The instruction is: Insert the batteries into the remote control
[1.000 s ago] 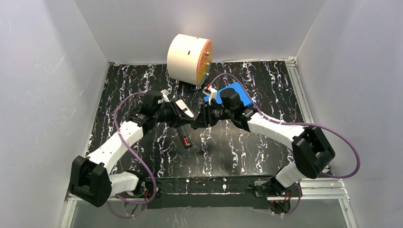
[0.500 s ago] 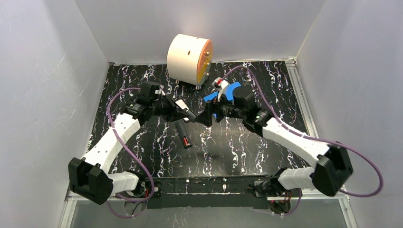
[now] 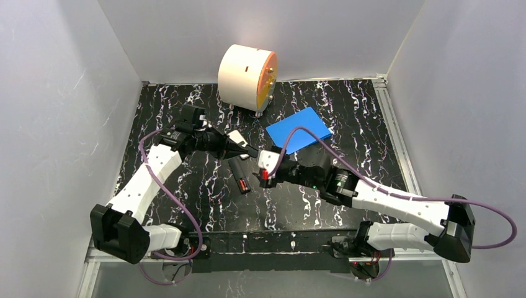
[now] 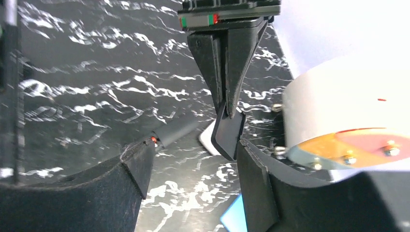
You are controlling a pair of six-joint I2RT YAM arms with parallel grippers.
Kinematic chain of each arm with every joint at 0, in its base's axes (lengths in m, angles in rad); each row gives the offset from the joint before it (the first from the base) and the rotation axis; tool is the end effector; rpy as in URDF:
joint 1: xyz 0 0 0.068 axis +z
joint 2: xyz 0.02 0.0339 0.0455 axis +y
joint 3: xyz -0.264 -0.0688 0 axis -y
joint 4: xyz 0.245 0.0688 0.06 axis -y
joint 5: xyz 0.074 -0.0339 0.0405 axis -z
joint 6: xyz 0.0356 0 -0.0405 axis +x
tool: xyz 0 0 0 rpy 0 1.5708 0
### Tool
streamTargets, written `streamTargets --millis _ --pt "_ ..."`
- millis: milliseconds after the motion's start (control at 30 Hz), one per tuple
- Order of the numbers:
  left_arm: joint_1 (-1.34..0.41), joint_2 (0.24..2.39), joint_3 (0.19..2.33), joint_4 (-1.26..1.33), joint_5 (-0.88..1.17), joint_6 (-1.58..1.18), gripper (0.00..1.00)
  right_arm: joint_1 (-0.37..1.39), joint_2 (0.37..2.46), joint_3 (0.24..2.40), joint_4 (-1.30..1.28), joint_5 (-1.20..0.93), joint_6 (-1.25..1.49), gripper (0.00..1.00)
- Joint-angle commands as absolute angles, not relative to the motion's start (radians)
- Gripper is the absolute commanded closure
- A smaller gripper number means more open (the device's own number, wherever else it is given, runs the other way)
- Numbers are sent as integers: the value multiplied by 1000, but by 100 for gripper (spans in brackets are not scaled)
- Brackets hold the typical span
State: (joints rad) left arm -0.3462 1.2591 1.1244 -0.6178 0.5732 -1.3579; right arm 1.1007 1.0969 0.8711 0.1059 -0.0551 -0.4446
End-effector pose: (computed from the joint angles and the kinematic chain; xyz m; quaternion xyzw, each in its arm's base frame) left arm 0.2434 -0.1083 0.3203 -0.3280 0.8243 -0.4580 0.0561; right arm 0.1162 0.2331 0.3389 -0.5352 0.5228 0.2332 0.6212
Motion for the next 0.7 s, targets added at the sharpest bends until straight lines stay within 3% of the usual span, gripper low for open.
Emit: streamTargets --millis 0,200,567,667 --pt "-326 1210 1104 -664 667 -1411 100 1156 1127 861 140 120 -752 32" --pt "-322 1187 1066 -661 702 -1429 100 1161 1154 845 231 151 -827 49" --pt "-318 1175 1045 -625 737 -1464 100 1161 1199 868 208 73 -801 58" --pt "-318 1168 1042 -623 739 -1458 100 1161 1213 884 218 82 -772 71"
